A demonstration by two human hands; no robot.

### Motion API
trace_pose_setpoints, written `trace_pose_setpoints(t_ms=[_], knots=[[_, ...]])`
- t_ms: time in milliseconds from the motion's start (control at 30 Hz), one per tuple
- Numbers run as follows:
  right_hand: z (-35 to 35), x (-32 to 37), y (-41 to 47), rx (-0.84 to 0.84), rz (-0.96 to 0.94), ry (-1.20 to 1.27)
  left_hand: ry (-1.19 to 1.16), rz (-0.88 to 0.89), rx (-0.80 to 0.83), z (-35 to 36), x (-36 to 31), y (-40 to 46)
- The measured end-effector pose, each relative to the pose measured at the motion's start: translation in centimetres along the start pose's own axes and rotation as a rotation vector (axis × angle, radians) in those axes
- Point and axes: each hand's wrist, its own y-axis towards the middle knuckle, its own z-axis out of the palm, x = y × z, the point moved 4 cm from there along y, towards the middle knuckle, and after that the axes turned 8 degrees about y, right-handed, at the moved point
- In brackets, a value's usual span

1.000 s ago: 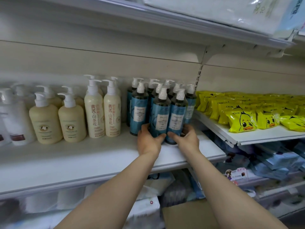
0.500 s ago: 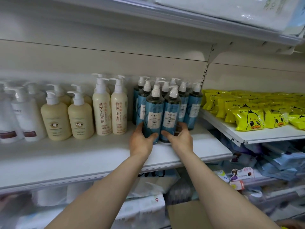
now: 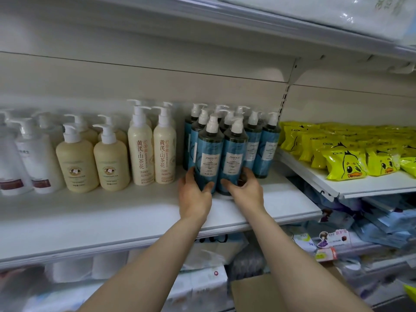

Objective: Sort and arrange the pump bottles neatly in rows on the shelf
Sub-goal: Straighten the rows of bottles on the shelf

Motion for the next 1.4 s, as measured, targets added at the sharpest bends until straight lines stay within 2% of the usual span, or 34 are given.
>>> trace_pose_setpoints(t_ms=[300,800,1400], knots=[[-0.2,0.0,-0.2,-0.046,-0.026,-0.050,-0.010,0.003,0.023,-0.2,0.2,-0.2],[-2.1,0.3,1.1,-0.030,0.038,0.030,-0.048,-0.062,0.075,-0.8,-0.9,-0.2],[-11.1,-1.6,2.9,-0.158,0.055,-0.051,-0.027,-0.069,0.236,8.2,-6.3,-1.7]])
